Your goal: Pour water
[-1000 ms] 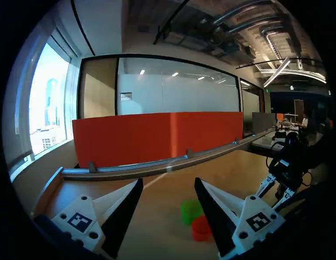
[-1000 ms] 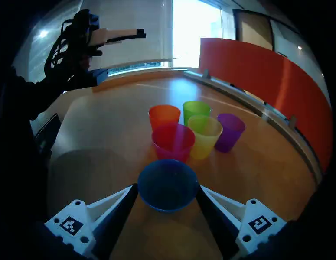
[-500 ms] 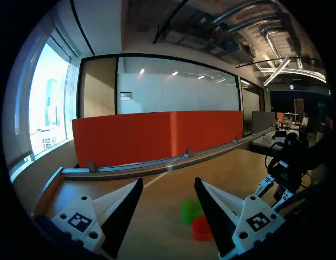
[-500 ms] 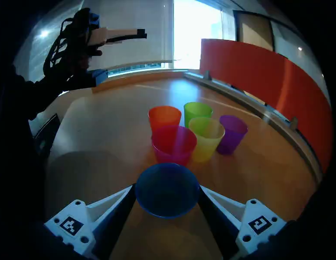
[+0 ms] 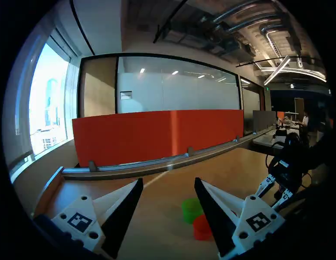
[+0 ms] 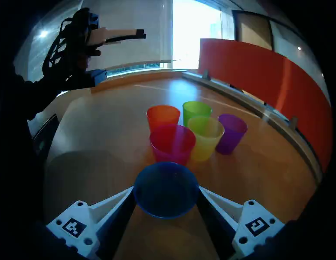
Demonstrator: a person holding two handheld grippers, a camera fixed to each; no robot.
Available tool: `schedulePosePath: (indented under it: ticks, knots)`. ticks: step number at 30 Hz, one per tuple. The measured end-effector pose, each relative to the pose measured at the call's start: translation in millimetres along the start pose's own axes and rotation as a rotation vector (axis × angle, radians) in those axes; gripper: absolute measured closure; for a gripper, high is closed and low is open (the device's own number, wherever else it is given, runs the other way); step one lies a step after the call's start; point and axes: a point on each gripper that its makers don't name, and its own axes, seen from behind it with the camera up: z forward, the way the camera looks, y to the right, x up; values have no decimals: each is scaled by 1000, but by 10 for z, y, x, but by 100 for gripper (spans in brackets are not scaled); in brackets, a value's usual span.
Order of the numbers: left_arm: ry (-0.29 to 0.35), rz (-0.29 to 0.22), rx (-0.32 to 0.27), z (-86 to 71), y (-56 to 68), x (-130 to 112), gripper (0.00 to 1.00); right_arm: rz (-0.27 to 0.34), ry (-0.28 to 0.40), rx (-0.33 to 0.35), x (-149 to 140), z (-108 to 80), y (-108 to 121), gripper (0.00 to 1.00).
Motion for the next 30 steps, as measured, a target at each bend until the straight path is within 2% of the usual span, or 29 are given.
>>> schedulePosePath:
  ticks: [10,30]
  knots:
    - [0,5,2,-14,4,42,13,10,33,-10,92,-42,18,9]
    - [-5,12,-10,12,55,22,13,23,146,-46,532,-363,117,9]
